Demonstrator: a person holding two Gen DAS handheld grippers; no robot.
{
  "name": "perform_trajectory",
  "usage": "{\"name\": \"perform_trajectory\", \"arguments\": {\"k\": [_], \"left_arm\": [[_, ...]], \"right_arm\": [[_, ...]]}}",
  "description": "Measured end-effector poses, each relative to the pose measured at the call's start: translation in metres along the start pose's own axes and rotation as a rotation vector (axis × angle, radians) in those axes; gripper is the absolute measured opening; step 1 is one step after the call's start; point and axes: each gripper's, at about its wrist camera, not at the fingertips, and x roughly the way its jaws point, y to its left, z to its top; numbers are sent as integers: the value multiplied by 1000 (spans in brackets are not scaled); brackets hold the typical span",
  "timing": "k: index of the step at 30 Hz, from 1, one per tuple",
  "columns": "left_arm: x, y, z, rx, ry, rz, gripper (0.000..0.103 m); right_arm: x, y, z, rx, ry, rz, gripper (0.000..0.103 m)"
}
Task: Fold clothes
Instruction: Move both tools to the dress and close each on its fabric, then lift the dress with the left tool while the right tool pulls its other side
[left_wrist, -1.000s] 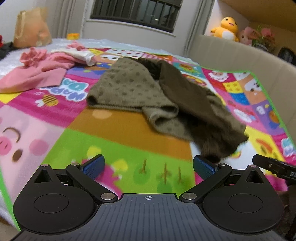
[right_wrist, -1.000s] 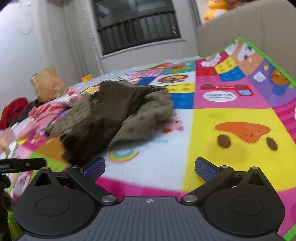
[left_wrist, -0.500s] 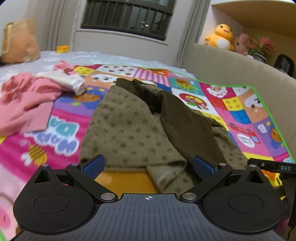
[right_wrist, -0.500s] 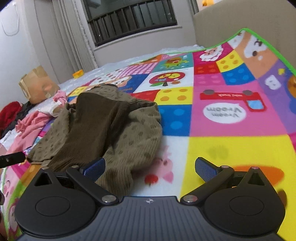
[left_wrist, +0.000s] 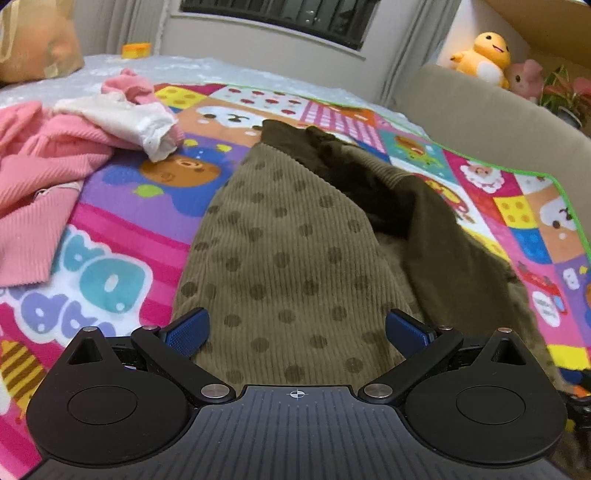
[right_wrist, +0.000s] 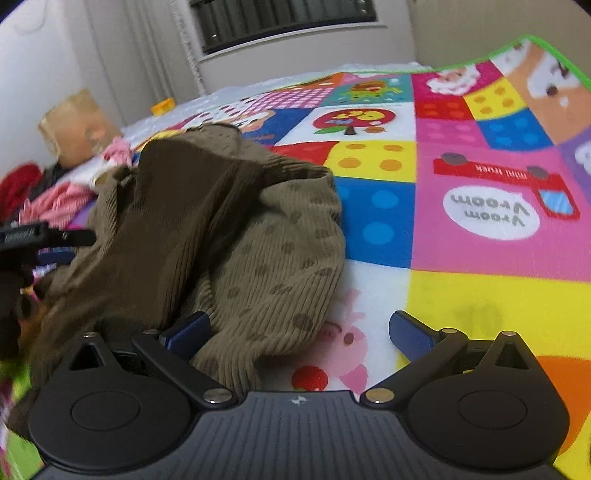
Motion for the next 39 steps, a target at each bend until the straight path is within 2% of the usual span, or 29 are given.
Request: {"name": "perform_trajectory", "arguments": {"k": [6, 9, 11, 12, 14, 15, 18, 20, 22, 24, 26, 28, 30, 31, 32, 33, 35, 39], "left_arm": [[5, -14, -11, 186, 34, 55, 103], [-4, -11, -7, 155, 20, 35, 103], [-18, -4, -1, 103, -49, 10, 103], [-25, 0, 2, 78, -83, -1, 103], [-32, 5, 9, 75, -114, 11, 99], [-34, 7, 14, 76, -121, 20, 95], [-22, 18, 23, 48, -74, 44, 89], [-9, 23, 25, 32, -37, 48, 90], [5, 25, 24, 32, 6, 44, 90], [18, 24, 22, 39, 50, 31, 99], [23, 16, 19, 87, 49, 33, 100], [23, 8, 16, 122, 42, 25, 97], [20, 0, 11, 148, 26, 28, 69], [18, -5, 8, 169, 18, 28, 62], [15, -10, 5, 188, 9, 28, 44], [12, -15, 2, 200, 8, 21, 24], [5, -24, -5, 211, 17, 11, 19], [-17, -38, -26, 208, 54, -38, 17]], "right_arm": [[-2, 5, -5, -52, -39, -29, 103], [-5, 6, -6, -51, -62, -30, 103], [-6, 6, -6, -50, -76, -27, 102], [-8, 6, -5, -53, -87, -15, 99], [-12, 6, -1, -64, -112, 14, 79], [-13, 7, 3, -75, -123, 20, 76], [-10, 5, 17, -71, -164, -16, 73], [-3, 0, 30, -43, -179, -26, 58], [12, -7, 42, 5, -162, -30, 49], [32, -17, 50, 49, -106, -14, 49], [41, -18, 53, 45, -84, 18, 54], [47, -16, 54, 30, -70, 52, 53], [48, -11, 52, 1, -66, 73, 41], [47, -8, 51, -17, -64, 76, 30], [46, -5, 49, -34, -62, 79, 20], [44, -3, 48, -45, -59, 81, 17], [36, -3, 46, -57, -53, 91, 8], [13, -10, 33, -86, -45, 100, 6]]}}
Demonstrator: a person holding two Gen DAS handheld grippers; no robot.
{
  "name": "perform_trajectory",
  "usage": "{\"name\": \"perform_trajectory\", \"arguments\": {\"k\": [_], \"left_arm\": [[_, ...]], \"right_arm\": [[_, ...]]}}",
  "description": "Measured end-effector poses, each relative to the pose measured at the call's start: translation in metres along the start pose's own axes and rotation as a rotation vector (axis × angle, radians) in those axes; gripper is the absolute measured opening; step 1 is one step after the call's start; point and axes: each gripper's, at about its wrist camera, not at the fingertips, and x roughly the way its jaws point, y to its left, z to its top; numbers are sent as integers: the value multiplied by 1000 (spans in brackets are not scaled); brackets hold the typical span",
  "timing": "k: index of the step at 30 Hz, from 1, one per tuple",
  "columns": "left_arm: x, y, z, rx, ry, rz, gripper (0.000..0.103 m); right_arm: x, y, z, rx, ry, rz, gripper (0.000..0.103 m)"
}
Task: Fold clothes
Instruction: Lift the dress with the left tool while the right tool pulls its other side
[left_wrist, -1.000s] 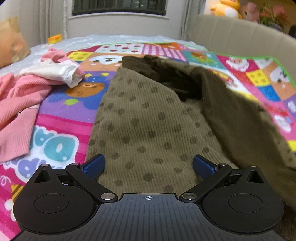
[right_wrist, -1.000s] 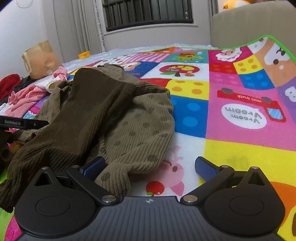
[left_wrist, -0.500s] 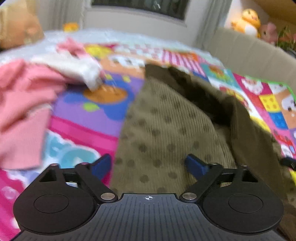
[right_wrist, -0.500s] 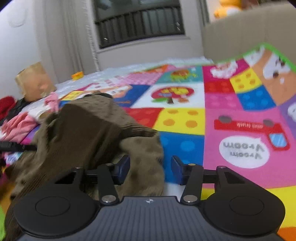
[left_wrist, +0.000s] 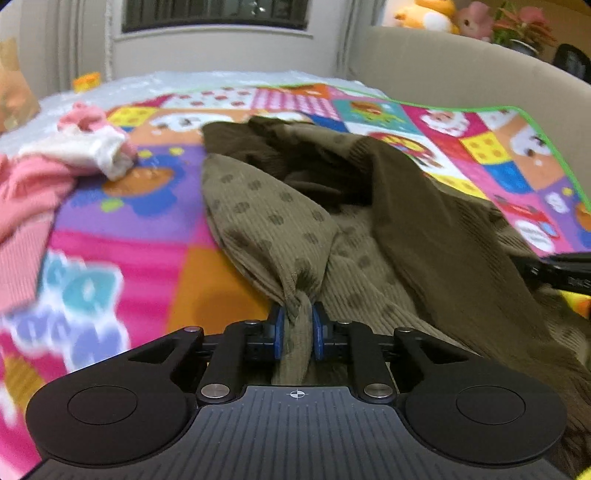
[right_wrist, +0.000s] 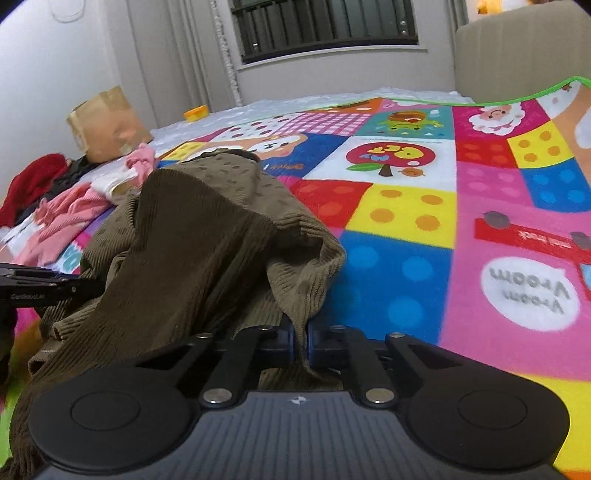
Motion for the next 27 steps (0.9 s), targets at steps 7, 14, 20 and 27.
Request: {"name": "perform_trajectory", "arguments": {"k": [7, 14, 20, 27], "left_arm": [[-63, -42, -59, 5, 48, -153, 17], [-98, -69, -103, 1, 87, -284, 21], [-121, -61, -86, -31, -2, -276, 59], [-102, -57, -52, -113, -79, -168, 85]], "right_arm": [[-59, -31, -39, 33, 4, -22, 6], [-109, -36, -69, -37, 1, -108, 9], [-149, -7, -64, -144, -109, -170, 42], [-124, 65, -49, -233, -116, 17, 67]]}}
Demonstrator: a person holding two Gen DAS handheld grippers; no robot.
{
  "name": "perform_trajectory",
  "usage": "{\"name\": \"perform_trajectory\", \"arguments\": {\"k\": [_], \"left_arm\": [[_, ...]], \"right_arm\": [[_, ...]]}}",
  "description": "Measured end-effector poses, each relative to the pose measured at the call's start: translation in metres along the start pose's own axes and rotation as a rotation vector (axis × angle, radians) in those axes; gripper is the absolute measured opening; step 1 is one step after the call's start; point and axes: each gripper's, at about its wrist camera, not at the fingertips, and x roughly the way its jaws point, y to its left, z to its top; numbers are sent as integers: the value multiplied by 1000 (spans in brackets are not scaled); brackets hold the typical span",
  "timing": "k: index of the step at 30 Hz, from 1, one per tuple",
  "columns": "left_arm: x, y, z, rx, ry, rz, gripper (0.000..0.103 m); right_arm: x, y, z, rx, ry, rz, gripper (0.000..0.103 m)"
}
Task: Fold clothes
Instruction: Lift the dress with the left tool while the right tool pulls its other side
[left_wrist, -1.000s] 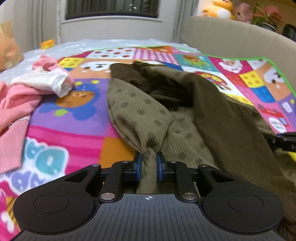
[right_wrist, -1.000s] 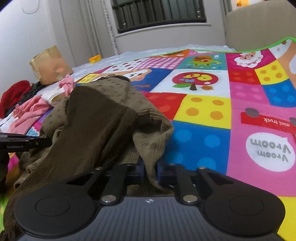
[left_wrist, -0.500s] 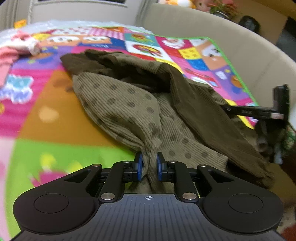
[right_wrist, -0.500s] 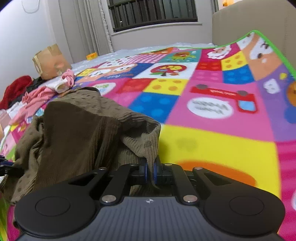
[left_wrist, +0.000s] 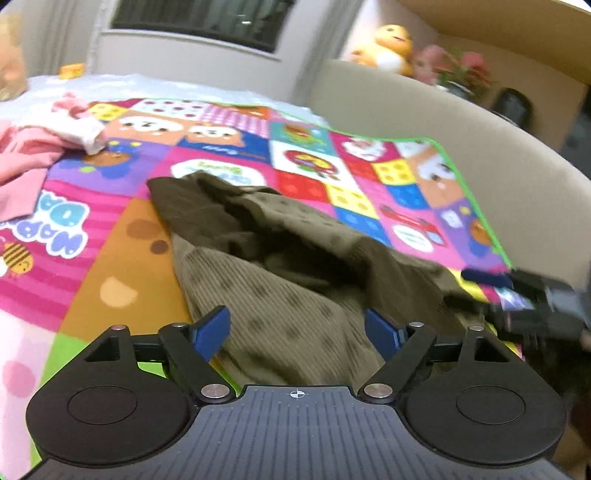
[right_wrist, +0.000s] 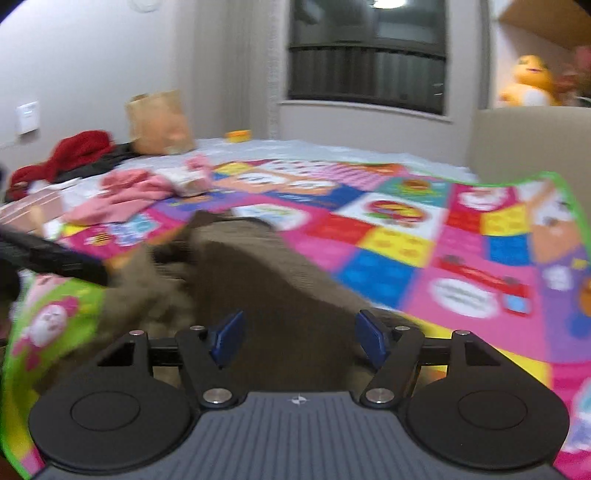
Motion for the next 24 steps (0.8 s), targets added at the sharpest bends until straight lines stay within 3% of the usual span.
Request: {"name": "perform_trajectory", "arguments": {"k": [4, 7, 9, 10, 11, 12, 14, 19, 21, 24], "left_arm": [[29, 1, 4, 11, 24, 93, 84], [41, 5, 3, 38, 20, 142, 69], [46, 8, 2, 70, 7, 186, 43], [46, 12, -1, 84, -4, 200, 38], [46, 16, 0, 92, -13, 213, 26], [45, 21, 1, 99, -22, 226, 18], [41, 35, 6, 82, -33, 241, 15], [23, 67, 12, 86, -69, 353, 9], [14, 85, 12, 63, -56, 361, 9], [7, 104, 11, 46, -31, 341, 11]], "right_arm": [[39, 30, 6, -45, 55, 33, 68], [64, 44, 6, -91, 90, 16, 68], [73, 47, 5, -128, 90, -12, 56], [76, 47, 6, -138, 89, -24, 38], [80, 46, 8, -144, 89, -34, 22], [84, 44, 11, -149, 86, -35, 18], [91, 41, 18, -157, 79, -27, 9], [121, 45, 41, -213, 63, 6, 8], [127, 40, 53, -249, 51, 13, 7], [131, 10, 75, -319, 1, -107, 7]]}}
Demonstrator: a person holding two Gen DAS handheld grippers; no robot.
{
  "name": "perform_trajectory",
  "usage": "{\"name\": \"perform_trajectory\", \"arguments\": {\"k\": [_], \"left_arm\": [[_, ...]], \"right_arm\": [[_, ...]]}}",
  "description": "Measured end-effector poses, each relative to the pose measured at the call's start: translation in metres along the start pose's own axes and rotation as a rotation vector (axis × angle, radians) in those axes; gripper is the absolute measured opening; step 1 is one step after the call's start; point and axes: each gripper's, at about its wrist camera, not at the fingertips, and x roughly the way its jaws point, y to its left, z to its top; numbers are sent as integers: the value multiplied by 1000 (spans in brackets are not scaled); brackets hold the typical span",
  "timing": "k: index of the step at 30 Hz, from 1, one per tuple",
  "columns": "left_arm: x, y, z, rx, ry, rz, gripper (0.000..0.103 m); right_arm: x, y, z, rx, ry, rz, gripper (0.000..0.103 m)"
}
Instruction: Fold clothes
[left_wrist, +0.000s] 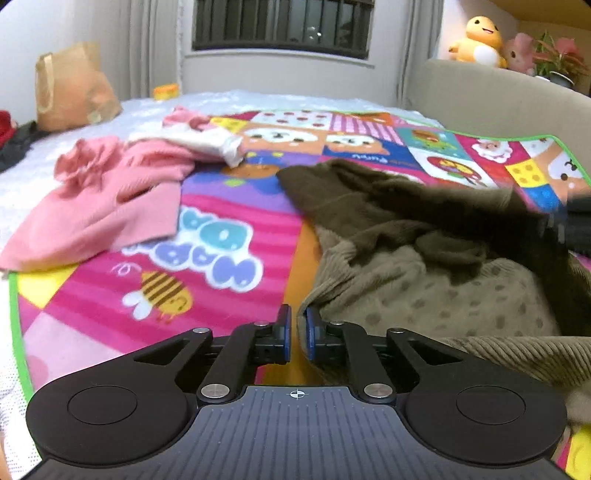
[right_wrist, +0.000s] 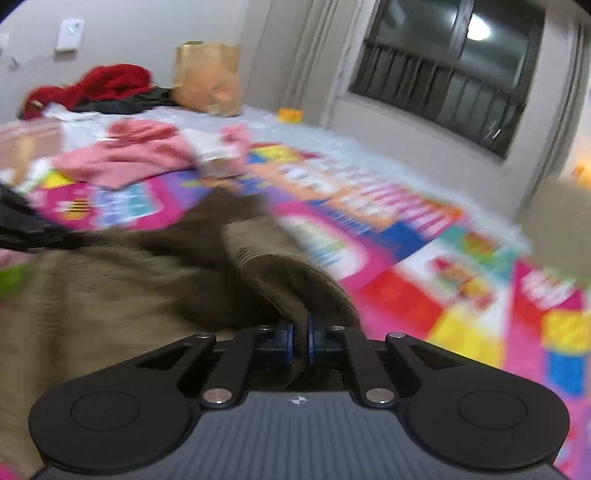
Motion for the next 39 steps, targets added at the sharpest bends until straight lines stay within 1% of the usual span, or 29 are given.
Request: {"name": "perform_trajectory", "arguments": {"k": [3, 4, 5, 6, 7, 8, 9, 10, 11, 12, 14, 16, 17, 18, 20, 21, 23, 24, 25, 27, 28, 29, 30, 31, 33, 35, 37, 39], "left_arm": [[5, -1, 0, 19, 9, -20, 12], [7, -3, 2, 20, 10, -27, 13], [8, -4, 3, 22, 11, -35, 17], [9, -4, 4, 17, 10, -48, 20], [8, -3, 5, 13, 5, -61, 22], [6, -4, 7, 12, -1, -73, 27], [3, -6, 9, 18, -8, -83, 36], [1, -7, 11, 25, -15, -93, 41], [-2, -9, 12, 34, -22, -101, 50], [-6, -11, 14, 46, -31, -109, 55], [-11, -15, 20, 67, -47, -122, 57], [-16, -22, 26, 79, -69, -144, 60], [-17, -27, 29, 80, -79, -171, 65], [-19, -32, 32, 82, -88, -198, 71], [-18, -48, 35, 88, -88, -295, 77], [-16, -59, 34, 101, -75, -355, 80], [-10, -81, 29, 144, -39, -425, 84], [-7, -94, 25, 180, -23, -434, 84], [-5, -104, 21, 214, -11, -427, 84], [0, -119, 12, 255, 24, -415, 81], [0, -122, 8, 258, 47, -418, 79], [-2, -123, 4, 269, 64, -420, 71], [-4, -124, -1, 280, 82, -422, 59], [-8, -124, -6, 299, 95, -423, 53], [-17, -123, -17, 328, 119, -421, 31], [-26, -120, -28, 339, 143, -427, 22], [-36, -116, -39, 334, 163, -449, 22], [-46, -113, -48, 314, 193, -501, 22]], "right_arm": [[21, -47, 2, -81, 15, -242, 7], [30, -61, 1, -99, 34, -297, 10], [35, -72, -2, -88, 52, -319, 17], [38, -81, -5, -66, 69, -332, 21], [42, -91, -7, -43, 86, -345, 34], [45, -101, -10, -20, 102, -358, 45], [41, -105, -13, 11, 99, -344, 49], [32, -107, -16, 47, 84, -317, 52], [23, -109, -19, 82, 70, -289, 52], [14, -111, -22, 118, 56, -262, 52], [-5, -115, -29, 189, 27, -206, 55], [-30, -110, -38, 227, 12, -94, 58], [-44, -104, -44, 233, 10, -36, 61], [-57, -97, -51, 232, 11, 20, 62], [-76, -74, -63, 215, 17, 121, 63], [-83, -62, -68, 208, 18, 166, 63], [-93, -41, -76, 198, 20, 244, 63], [-95, -30, -79, 187, 25, 274, 63], [-94, -20, -80, 163, 32, 289, 65], [-83, -6, -82, 107, 52, 268, 66], [-78, 1, -84, 79, 63, 254, 63], [-74, 0, -83, 77, 65, 236, 39], [-71, -5, -82, 91, 61, 215, 26], [-68, -11, -80, 104, 58, 194, 20], [-64, -27, -76, 144, 41, 145, 11], [-65, -56, -68, 187, 3, 45, 6], [-65, -89, -61, 216, -30, -86, 4], [-59, -128, -59, 254, -39, -232, 4]]}}
